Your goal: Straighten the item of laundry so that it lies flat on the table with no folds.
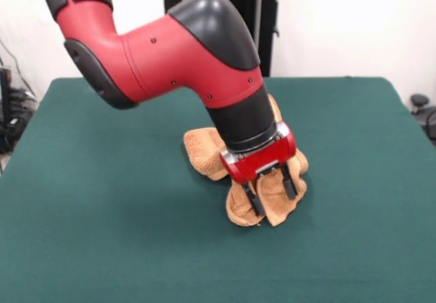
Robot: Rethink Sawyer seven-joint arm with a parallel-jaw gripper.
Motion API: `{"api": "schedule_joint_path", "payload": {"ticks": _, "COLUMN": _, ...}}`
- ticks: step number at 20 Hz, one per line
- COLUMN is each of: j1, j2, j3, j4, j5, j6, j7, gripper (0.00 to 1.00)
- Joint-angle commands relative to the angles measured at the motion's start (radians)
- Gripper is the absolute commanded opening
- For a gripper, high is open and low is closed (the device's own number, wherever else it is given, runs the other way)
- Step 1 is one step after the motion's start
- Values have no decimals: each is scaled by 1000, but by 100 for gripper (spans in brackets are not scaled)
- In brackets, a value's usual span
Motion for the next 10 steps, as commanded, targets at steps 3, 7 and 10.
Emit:
{"api": "schedule_joint_path", "payload": {"ticks": 3, "j1": 49, "j2": 121, "j3": 16, "j4": -98, "j5": -97, "j6": -34, "j7": -163, "gripper": 100}}
{"api": "schedule_joint_path", "payload": {"ticks": 7, "j1": 62, "j2": 179, "j3": 3, "j4": -149, "j5": -120, "j6": -43, "j7": -172, "gripper": 100}}
{"api": "schedule_joint_path", "payload": {"ticks": 10, "j1": 76, "j2": 231, "j3": -9, "j4": -197, "j5": -137, "j6": -50, "j7": -183, "gripper": 100}}
